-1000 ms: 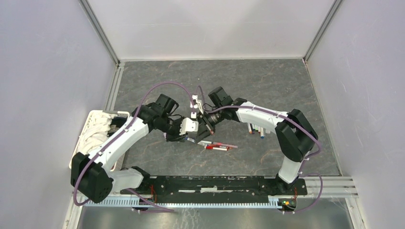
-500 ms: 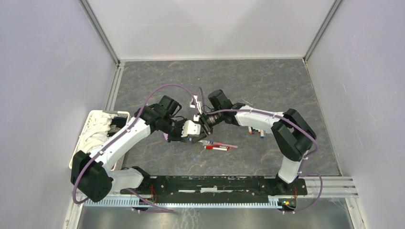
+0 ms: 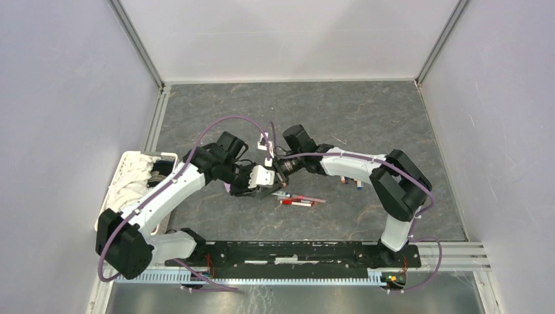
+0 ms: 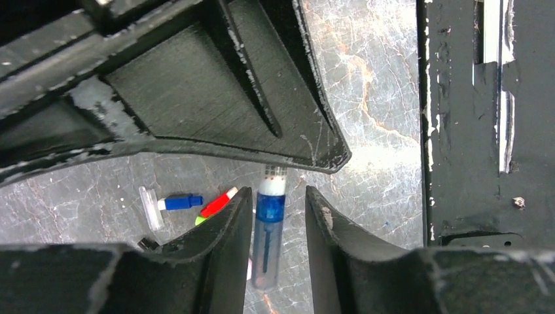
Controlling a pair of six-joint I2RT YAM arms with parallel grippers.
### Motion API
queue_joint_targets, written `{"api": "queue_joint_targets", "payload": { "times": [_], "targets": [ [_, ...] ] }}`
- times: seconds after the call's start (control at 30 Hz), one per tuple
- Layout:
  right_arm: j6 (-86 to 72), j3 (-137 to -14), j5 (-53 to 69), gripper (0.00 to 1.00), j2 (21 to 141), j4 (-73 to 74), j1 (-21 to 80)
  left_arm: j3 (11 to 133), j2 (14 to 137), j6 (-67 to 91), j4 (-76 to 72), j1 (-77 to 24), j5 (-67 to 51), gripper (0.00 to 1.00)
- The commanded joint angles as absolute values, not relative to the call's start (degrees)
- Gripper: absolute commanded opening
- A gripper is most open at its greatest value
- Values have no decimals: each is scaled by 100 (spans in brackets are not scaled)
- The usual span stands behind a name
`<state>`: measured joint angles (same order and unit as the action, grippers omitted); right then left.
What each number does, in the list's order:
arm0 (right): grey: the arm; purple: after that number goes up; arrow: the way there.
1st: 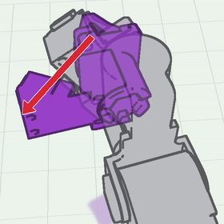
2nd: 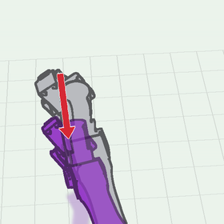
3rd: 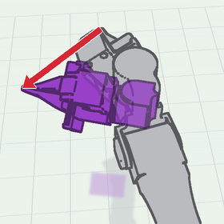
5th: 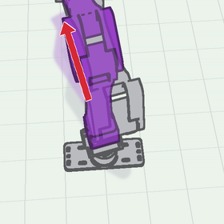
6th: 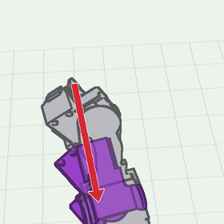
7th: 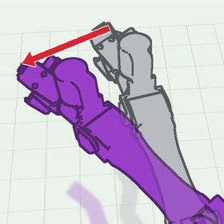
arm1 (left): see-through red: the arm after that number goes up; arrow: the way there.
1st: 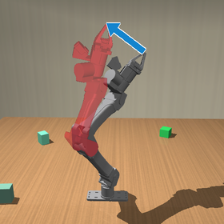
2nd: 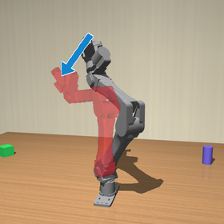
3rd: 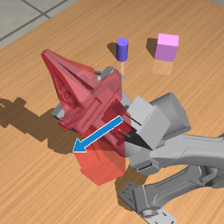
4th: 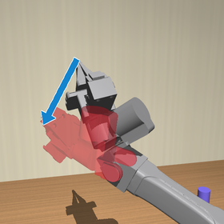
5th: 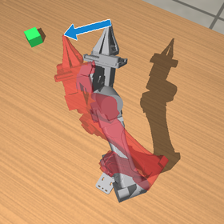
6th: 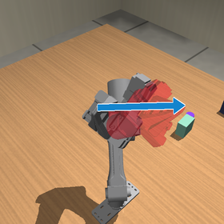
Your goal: Open the pen caps
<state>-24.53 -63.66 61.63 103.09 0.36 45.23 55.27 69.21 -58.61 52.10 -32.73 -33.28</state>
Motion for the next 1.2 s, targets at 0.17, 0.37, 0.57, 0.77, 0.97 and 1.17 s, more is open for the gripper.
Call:
{"api": "queue_joint_targets", "payload": {
  "times": [0.17, 0.37, 0.57, 0.77, 0.97, 1.17],
  "targets": [
    [-2601, -6721, 6203, 0, 10469, -141, 4535, 5478, 6867, -5888, 5097, -3357, -3418, 27],
    [-2687, -7012, 6214, 0, 10692, -105, 4544, 5476, 6855, -5969, 5098, -3416, -3415, 3],
    [-3165, -7013, 6159, 31, 10770, -736, 4641, 5520, 6875, -5898, 4991, -3437, -3369, 2],
    [-3671, -6839, 6278, 15, 10871, -1420, 4746, 5516, 6827, -5850, 4869, -3437, -3382, 2],
    [-3639, -6950, 6366, 0, 10937, -1308, 4745, 5449, 6711, -5941, 4855, -3437, -3252, 2],
    [-2221, -6311, 5924, 0, 10329, 580, 4486, 5542, 6650, -6735, 5518, -3000, -2360, 2]
  ]
}}
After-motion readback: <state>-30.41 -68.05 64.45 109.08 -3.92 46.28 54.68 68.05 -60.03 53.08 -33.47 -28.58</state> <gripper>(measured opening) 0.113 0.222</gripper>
